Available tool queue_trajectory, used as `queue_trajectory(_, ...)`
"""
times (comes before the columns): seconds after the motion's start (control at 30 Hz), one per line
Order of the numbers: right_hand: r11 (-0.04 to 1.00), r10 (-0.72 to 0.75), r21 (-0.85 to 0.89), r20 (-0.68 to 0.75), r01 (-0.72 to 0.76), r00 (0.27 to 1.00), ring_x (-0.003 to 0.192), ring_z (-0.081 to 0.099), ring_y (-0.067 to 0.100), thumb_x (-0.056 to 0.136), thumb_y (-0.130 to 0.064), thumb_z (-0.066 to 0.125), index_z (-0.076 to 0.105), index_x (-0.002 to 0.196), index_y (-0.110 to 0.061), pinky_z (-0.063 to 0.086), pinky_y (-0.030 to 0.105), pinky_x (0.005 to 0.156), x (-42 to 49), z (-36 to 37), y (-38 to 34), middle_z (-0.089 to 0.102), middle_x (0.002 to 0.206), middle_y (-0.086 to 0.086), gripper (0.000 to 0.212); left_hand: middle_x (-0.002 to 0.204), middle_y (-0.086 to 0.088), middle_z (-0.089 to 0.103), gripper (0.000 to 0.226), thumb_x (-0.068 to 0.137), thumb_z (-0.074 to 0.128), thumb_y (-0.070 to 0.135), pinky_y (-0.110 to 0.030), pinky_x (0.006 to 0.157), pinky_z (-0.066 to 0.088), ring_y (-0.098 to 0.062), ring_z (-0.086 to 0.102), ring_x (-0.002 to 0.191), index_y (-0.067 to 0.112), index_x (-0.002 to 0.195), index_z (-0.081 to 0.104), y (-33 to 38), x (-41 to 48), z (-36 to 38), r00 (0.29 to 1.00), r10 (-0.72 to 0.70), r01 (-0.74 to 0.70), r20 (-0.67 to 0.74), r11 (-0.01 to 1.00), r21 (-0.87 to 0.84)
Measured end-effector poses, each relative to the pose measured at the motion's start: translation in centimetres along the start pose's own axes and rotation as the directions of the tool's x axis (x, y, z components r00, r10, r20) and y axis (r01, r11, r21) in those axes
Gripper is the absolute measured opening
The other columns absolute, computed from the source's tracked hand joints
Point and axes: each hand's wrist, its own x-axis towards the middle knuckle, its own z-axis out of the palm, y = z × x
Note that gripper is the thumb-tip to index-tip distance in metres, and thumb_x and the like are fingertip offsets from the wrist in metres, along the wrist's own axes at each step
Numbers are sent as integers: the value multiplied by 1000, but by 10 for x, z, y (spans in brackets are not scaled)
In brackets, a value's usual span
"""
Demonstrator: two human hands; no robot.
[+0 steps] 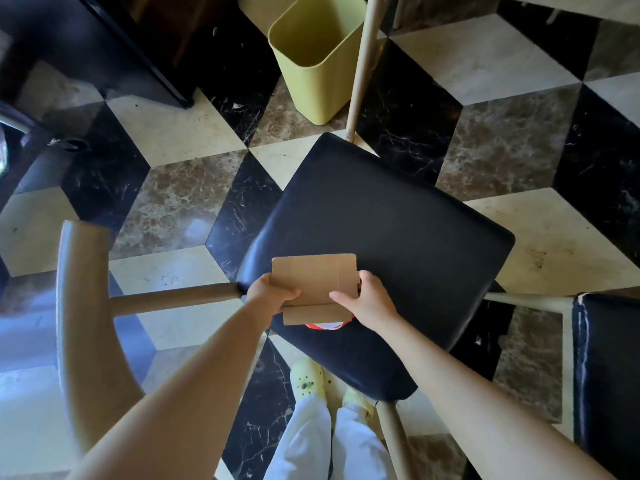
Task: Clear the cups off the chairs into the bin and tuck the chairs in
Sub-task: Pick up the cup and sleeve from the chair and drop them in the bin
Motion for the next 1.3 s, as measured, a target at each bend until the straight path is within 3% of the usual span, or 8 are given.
queue_trajectory(0.1, 999, 8, -37, -69, -11, 998, 113, 53, 27, 79, -30, 74, 49, 119, -5, 44, 34, 90, 5, 6, 1, 52, 124, 11, 53, 104, -9, 64, 60, 66, 85, 23, -45, 90, 54, -29, 64, 103, 5, 112, 52, -14, 8, 14, 994, -18, 27, -108, 996, 87)
queue_trajectory(0.2, 999, 23, -45, -115, -28, 993, 115, 52, 29, 79, -24, 75, 49, 119, -3, 41, 32, 89, 9, 10, 1, 50, 126, 14, 52, 117, -12, 64, 84, 52, 90, 27, -48, 86, 56, -33, 63, 107, 4, 122, 48, -24, 16, 20, 991, -88, 83, -103, 995, -49)
queue_trajectory(0.5, 962, 48, 268, 29, -54, 998, 102, 63, 22, 78, -20, 72, 60, 108, -7, 51, 36, 87, 10, -4, 0, 66, 109, 5, 34, 88, -2, 61, 25, 81, 73, 10, -24, 65, 48, -15, 58, 82, 7, 101, 58, -21, -1, 21, 997, -44, 63, 57, 923, -380)
queue_trajectory(0.6, 919, 31, 390, 63, -53, 998, 102, 62, 19, 81, -15, 71, 58, 111, -11, 51, 34, 89, 3, -16, -8, 65, 107, 0, 33, 97, -7, 67, 35, 81, 71, 7, -34, 82, 55, -21, 63, 94, 2, 114, 60, -12, -11, 15, 988, 38, 46, 151, 855, -517)
queue_trajectory(0.7, 871, 18, 487, 89, -60, 996, 103, 62, 20, 82, -11, 70, 57, 109, -17, 52, 43, 96, -6, -30, -28, 64, 103, -4, 31, 107, -5, 66, 39, 86, 67, 11, -31, 75, 56, -17, 63, 96, 10, 123, 56, 3, -31, 3, 971, 118, 20, 205, 823, -568)
queue_trajectory(0.83, 857, -25, 515, 78, -19, 997, 111, 61, 20, 78, -15, 74, 51, 129, -12, 50, 44, 99, -22, -54, -71, 63, 122, 4, 56, 99, -1, 64, 22, 88, 64, 10, -34, 75, 55, -14, 61, 90, 19, 108, 58, 36, -61, -19, 962, 193, -35, 192, 786, -617)
queue_trajectory(1.0, 851, -124, 520, 68, 70, 990, 105, 64, 21, 84, -4, 68, 58, 113, -14, 53, 43, 94, -50, -86, -149, 66, 116, 7, 33, 107, -4, 66, 36, 85, 69, 9, -34, 74, 56, -16, 62, 90, 15, 118, 54, 89, -100, -71, 954, 260, -107, 146, 755, -647)
queue_trajectory(1.3, 849, -243, 462, -91, 258, 966, 114, 59, 25, 86, -11, 68, 48, 132, -13, 52, 44, 97, -116, -92, -322, 60, 126, 7, 50, 119, -12, 62, 50, 80, 72, 3, -36, 79, 56, -25, 61, 105, 7, 125, 51, 175, -162, -221, 865, 489, -329, 111, 721, -610)
